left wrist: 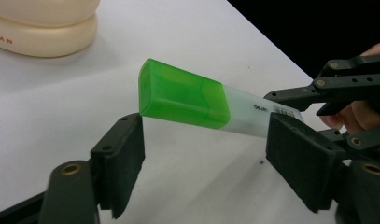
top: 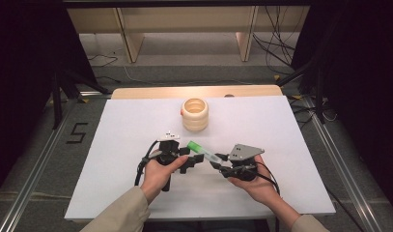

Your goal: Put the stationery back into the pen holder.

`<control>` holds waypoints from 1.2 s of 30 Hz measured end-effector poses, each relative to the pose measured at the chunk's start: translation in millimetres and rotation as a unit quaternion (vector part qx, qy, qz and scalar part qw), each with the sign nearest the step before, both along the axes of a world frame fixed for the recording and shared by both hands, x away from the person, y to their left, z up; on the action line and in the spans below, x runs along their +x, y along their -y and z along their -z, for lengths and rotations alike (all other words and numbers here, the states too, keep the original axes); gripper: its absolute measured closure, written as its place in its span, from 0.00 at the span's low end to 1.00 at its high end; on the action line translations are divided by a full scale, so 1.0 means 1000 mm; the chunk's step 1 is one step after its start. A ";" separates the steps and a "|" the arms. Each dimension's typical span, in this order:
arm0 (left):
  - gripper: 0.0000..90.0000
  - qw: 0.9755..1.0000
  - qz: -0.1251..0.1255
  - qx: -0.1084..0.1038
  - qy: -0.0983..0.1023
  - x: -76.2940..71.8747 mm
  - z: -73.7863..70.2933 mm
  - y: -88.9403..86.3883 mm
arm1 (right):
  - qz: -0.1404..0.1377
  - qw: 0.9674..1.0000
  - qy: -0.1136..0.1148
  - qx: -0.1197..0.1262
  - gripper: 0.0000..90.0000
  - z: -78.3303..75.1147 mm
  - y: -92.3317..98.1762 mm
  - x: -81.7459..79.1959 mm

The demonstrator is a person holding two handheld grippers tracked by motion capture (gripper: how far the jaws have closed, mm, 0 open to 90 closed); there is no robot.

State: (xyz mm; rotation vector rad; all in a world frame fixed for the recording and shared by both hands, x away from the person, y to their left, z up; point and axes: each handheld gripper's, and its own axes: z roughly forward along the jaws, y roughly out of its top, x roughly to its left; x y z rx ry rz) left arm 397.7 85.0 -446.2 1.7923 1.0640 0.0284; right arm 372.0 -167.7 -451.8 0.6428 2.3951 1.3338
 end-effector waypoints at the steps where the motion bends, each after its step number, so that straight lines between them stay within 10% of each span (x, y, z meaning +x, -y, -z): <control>1: 0.33 1.000 -0.007 -0.002 0.000 0.000 0.000 0.000 | 0.001 1.000 0.001 0.000 0.73 0.000 0.000 0.000; 10: 0.51 0.998 -0.013 -0.059 -0.014 -0.001 0.002 0.004 | 0.011 1.000 0.007 0.007 0.73 0.000 0.000 -0.001; 20: 0.77 0.991 -0.005 -0.136 -0.016 -0.005 0.002 0.006 | 0.026 0.999 0.026 -0.017 0.73 0.003 -0.003 -0.002; 36: 0.88 0.990 0.002 -0.138 0.026 -0.012 -0.005 0.011 | 0.045 0.997 0.046 -0.030 0.72 0.001 -0.002 -0.002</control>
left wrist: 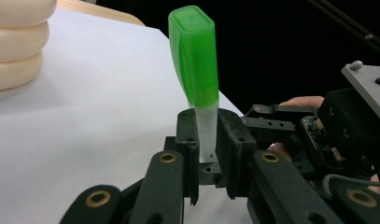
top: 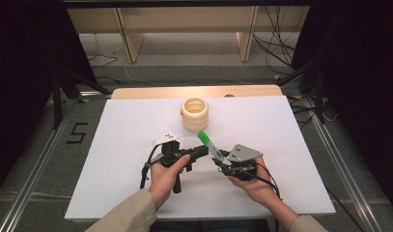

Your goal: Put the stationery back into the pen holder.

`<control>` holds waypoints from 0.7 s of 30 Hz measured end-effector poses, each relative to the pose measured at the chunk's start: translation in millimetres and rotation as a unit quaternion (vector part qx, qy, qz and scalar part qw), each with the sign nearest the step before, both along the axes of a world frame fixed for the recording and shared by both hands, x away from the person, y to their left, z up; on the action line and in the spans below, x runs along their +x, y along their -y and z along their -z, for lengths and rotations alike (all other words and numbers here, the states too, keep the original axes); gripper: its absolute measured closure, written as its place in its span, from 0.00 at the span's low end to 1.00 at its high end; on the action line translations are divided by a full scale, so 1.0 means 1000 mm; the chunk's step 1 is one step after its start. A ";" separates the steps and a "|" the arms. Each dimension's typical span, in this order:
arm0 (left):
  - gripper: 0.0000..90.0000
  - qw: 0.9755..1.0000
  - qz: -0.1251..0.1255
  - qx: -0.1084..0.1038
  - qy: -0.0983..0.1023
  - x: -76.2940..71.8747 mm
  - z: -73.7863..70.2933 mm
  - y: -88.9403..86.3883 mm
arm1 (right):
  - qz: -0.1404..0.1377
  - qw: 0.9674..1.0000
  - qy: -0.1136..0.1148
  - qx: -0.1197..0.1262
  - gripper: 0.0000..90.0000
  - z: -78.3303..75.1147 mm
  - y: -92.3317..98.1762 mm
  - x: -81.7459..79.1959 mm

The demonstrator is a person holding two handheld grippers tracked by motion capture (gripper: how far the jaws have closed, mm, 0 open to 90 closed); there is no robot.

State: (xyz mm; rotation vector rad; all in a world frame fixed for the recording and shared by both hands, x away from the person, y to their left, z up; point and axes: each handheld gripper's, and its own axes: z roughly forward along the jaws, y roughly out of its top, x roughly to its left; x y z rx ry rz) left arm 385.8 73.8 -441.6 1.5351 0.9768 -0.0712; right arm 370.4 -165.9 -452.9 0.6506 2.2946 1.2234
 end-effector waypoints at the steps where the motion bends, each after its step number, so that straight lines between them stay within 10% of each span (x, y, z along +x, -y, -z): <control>1: 0.88 1.000 -0.001 0.001 0.004 0.000 0.000 0.001 | 0.000 1.000 0.001 -0.001 0.72 0.000 0.000 0.000; 8: 0.66 1.000 -0.005 -0.004 -0.005 0.002 0.000 0.004 | -0.012 1.000 0.010 -0.019 0.73 0.001 -0.006 -0.004; 21: 0.81 1.000 -0.020 -0.015 -0.003 0.000 -0.001 0.007 | -0.014 0.999 0.018 -0.024 0.72 0.002 -0.008 -0.005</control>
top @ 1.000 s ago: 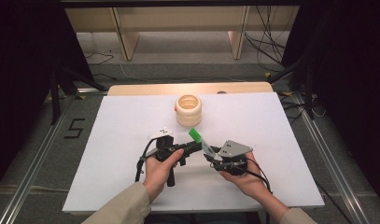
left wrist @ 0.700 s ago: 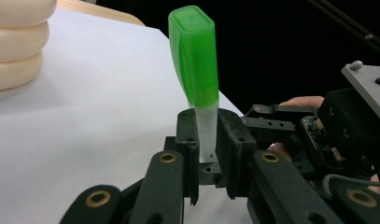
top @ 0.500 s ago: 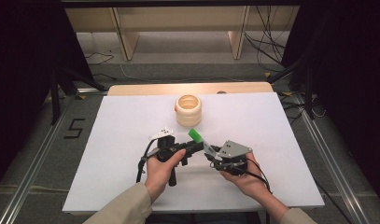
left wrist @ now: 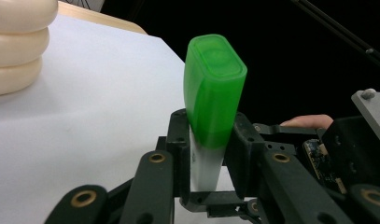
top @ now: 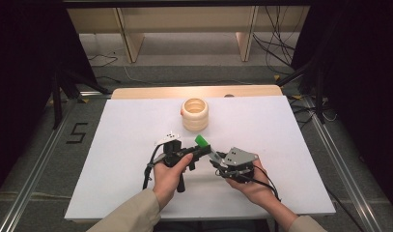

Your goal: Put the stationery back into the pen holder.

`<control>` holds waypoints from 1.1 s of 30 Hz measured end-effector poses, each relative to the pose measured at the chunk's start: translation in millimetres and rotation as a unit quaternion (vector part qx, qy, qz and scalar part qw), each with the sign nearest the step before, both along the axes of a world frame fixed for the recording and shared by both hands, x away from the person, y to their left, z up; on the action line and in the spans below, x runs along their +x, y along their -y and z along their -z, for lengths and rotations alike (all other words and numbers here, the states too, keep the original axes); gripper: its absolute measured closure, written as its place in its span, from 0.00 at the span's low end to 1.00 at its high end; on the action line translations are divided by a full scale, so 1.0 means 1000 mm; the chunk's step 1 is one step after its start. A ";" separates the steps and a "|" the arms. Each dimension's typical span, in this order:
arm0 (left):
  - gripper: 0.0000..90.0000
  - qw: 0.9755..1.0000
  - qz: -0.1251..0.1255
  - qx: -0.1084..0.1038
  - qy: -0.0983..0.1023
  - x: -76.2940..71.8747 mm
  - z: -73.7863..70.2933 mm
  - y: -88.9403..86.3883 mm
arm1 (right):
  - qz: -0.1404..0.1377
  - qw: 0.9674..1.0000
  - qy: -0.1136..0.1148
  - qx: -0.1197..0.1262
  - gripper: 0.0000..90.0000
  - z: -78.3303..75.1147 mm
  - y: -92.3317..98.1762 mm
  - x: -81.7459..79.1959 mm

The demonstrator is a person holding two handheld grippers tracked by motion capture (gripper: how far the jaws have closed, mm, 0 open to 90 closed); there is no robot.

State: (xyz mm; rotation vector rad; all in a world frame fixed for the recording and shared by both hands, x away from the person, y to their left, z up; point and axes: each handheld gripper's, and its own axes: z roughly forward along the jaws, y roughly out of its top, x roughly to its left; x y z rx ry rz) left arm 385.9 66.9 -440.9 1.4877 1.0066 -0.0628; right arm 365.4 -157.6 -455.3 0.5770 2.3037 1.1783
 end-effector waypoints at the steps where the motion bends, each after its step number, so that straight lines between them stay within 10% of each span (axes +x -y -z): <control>1: 0.82 1.000 0.001 0.007 0.006 0.000 0.000 -0.001 | -0.001 1.000 -0.001 0.002 0.72 0.000 0.000 0.000; 13: 0.83 0.996 -0.016 0.061 0.056 0.002 -0.007 -0.006 | 0.018 0.999 -0.037 0.035 0.40 -0.001 0.005 0.004; 33: 0.83 0.987 -0.074 0.115 0.089 0.033 -0.022 -0.024 | 0.038 0.996 -0.061 0.059 0.31 0.000 0.017 0.007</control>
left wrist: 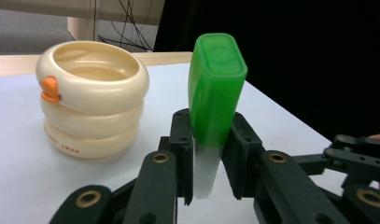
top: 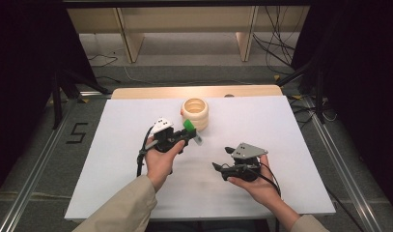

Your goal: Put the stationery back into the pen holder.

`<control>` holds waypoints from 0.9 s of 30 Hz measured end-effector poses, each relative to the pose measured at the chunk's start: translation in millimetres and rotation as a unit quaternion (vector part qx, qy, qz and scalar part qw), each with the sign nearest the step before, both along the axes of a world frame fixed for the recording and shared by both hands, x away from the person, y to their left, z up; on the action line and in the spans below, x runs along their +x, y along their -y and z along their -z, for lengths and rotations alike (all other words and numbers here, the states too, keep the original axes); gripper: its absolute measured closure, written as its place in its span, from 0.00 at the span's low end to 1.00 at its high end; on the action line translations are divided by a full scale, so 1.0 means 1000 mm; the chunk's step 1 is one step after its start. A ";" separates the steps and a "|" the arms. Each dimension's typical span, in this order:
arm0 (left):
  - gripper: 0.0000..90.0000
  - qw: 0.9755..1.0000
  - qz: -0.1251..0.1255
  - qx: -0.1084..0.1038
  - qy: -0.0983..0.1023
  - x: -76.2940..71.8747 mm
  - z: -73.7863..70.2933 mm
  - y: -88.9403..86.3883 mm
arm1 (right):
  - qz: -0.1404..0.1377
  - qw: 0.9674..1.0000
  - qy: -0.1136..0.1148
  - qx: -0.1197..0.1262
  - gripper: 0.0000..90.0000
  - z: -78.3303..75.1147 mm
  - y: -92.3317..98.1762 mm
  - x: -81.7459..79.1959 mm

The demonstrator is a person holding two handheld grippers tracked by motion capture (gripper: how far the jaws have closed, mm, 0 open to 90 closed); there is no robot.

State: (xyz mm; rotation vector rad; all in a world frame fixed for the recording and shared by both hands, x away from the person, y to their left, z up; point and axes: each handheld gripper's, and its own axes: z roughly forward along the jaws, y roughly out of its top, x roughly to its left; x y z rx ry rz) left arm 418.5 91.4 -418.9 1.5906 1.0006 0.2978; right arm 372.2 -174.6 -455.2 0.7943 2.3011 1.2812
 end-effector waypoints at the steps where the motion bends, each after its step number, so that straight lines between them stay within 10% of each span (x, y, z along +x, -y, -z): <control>1: 0.83 1.000 -0.002 0.001 0.002 0.002 -0.001 0.000 | 0.000 1.000 -0.001 0.001 0.31 0.000 0.001 0.000; 27: 0.83 0.999 -0.034 0.018 0.015 0.033 -0.017 -0.011 | 0.010 1.000 -0.007 0.010 0.30 0.001 0.011 -0.001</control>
